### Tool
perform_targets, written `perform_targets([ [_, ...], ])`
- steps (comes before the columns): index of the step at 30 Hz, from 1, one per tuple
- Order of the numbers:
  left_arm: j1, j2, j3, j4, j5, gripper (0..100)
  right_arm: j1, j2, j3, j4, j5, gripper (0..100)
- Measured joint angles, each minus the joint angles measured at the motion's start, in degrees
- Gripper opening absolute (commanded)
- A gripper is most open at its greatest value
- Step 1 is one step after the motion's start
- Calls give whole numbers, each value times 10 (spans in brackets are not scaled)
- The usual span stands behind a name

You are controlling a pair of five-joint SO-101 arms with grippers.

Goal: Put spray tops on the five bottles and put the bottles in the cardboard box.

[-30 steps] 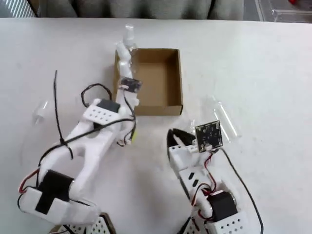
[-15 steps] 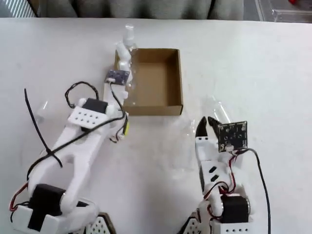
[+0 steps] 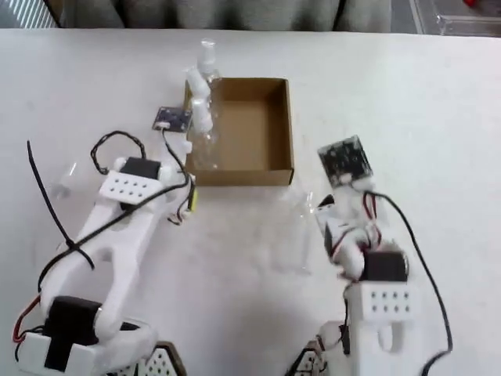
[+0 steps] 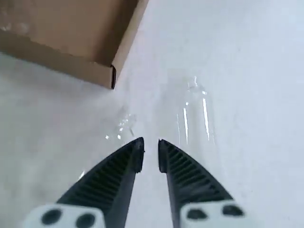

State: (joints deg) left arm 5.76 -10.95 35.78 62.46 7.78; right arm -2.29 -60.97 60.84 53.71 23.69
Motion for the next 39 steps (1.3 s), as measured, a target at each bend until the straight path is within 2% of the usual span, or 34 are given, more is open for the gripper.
perform_targets([
  [3, -1, 0, 0, 0, 0, 20, 24, 129, -98, 55, 26, 190],
  [9, -1, 0, 0, 0, 0, 20, 72, 377, -307, 135, 33, 194],
  [17, -1, 0, 0, 0, 0, 20, 76, 632, -532, 207, 105, 198],
  [20, -1, 0, 0, 0, 0, 20, 76, 708, -596, 221, 113, 249],
  [23, -1, 0, 0, 0, 0, 20, 76, 772, -647, 236, 115, 291],
  [30, -1, 0, 0, -1, 0, 20, 59, 881, -721, 267, 149, 290],
  [35, -1, 0, 0, -1, -28, 20, 62, 922, -742, 266, 156, 290],
  [37, -1, 0, 0, -1, -31, 20, 62, 935, -750, 265, 156, 272],
  [39, -1, 0, 0, -1, -33, 20, 62, 945, -753, 266, 156, 209],
])
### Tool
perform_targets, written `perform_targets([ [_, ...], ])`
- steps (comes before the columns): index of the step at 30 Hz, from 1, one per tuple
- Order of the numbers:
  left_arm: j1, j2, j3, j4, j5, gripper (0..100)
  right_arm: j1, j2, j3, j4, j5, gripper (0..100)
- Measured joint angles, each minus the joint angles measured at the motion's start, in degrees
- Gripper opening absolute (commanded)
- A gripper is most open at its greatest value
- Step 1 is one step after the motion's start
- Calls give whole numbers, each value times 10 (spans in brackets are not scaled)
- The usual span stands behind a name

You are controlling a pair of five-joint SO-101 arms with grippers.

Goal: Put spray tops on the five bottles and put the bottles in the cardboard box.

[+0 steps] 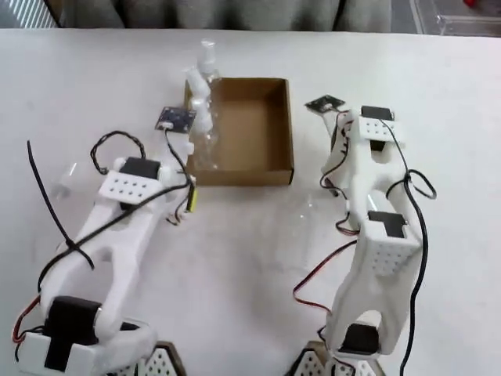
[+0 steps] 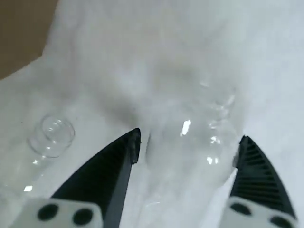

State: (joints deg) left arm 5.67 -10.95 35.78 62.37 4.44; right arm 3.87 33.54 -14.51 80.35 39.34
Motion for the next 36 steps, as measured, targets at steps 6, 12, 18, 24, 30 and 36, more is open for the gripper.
perform_targets([
  [6, 0, 0, 0, 0, -1, 20, 8, 6, 0, -32, 0, 22],
  [12, 0, 0, 0, 0, -1, 20, 8, 7, -33, -18, 1, 15],
  [18, 0, 0, 0, 0, -1, 20, 37, -15, -81, 60, -33, 16],
  [24, 0, 0, 0, 0, -1, 20, 64, -72, -90, 145, -108, 16],
  [30, 0, 0, 0, 0, -1, 20, 97, -133, -50, 164, -150, 16],
  [36, 0, 0, 0, 0, -1, 20, 98, -245, 84, 154, -155, 16],
])
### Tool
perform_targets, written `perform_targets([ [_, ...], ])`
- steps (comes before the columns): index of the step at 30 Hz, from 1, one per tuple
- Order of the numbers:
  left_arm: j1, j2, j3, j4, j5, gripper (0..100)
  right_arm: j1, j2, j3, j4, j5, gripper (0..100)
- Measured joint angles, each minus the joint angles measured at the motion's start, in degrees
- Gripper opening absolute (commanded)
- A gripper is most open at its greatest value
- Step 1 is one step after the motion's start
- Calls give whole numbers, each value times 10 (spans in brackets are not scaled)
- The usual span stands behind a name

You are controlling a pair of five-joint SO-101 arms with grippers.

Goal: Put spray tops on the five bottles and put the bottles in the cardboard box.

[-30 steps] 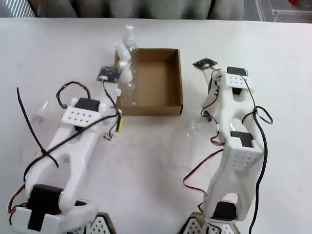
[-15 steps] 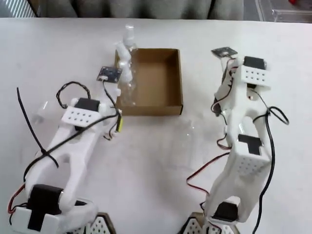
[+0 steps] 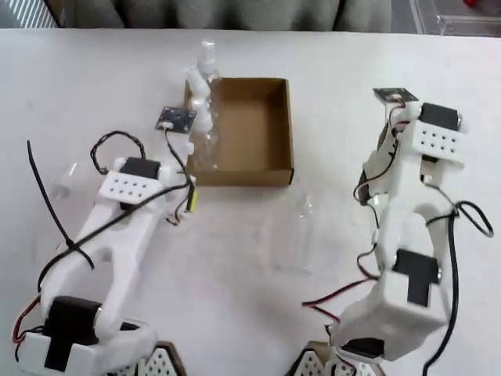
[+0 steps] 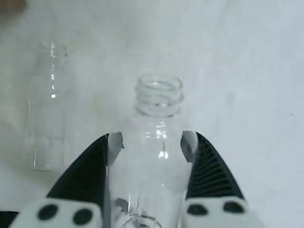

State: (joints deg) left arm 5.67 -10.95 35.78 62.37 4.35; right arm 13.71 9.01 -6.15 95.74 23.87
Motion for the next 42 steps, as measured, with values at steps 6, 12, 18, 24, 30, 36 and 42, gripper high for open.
perform_targets([
  [6, 0, 0, 0, 0, 0, 20, -7, -121, 130, -42, -13, 16],
  [12, -7, 0, 0, 4, 0, 20, -80, -237, 218, -54, -67, 16],
  [18, -50, -19, 0, 19, 0, 20, -154, -372, 271, -54, -106, 20],
  [24, -93, -97, 0, 23, 0, 20, -229, -440, 319, -109, -128, 21],
  [30, -137, -190, -2, 4, 1, 20, -334, -451, 375, -202, -134, 16],
  [36, -107, -303, -57, -22, 1, 20, -378, -495, 424, -229, -134, 16],
  [42, -42, -349, -163, -24, 122, 20, -388, -609, 547, -326, -134, 16],
])
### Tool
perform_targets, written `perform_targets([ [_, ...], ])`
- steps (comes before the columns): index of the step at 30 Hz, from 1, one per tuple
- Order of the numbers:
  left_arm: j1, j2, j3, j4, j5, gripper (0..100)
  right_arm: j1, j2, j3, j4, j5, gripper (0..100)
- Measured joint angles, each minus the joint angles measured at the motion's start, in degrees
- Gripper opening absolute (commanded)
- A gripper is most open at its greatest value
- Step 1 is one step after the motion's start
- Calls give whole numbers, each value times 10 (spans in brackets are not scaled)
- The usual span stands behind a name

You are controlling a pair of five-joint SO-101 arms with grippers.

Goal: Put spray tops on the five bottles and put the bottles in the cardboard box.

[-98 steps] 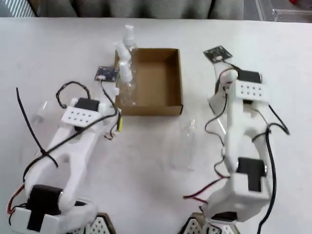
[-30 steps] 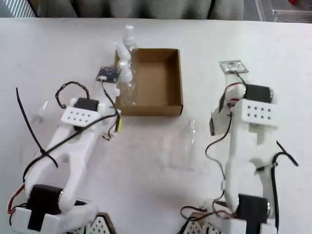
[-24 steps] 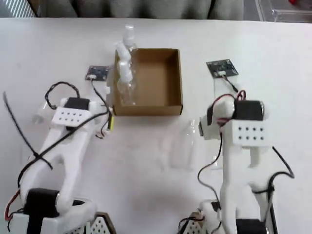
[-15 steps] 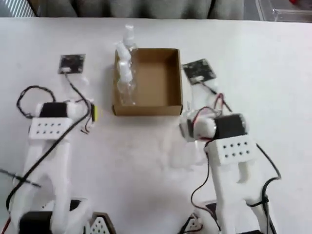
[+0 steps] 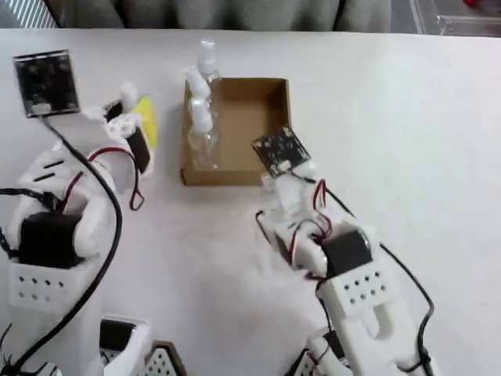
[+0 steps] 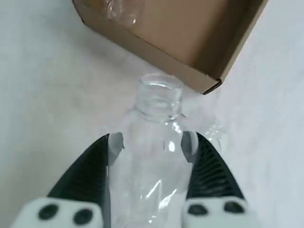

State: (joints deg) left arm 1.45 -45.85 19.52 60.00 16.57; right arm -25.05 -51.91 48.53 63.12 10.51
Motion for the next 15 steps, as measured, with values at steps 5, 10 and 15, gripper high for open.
perform_targets([
  [5, 18, 0, -18, -15, 84, 20, 0, -114, 93, -55, 0, 16],
  [10, 17, -2, 7, -67, 90, 20, -30, -185, 172, -108, -1, 16],
  [15, 17, -30, 57, -126, 92, 20, -89, -231, 222, -117, 0, 16],
])
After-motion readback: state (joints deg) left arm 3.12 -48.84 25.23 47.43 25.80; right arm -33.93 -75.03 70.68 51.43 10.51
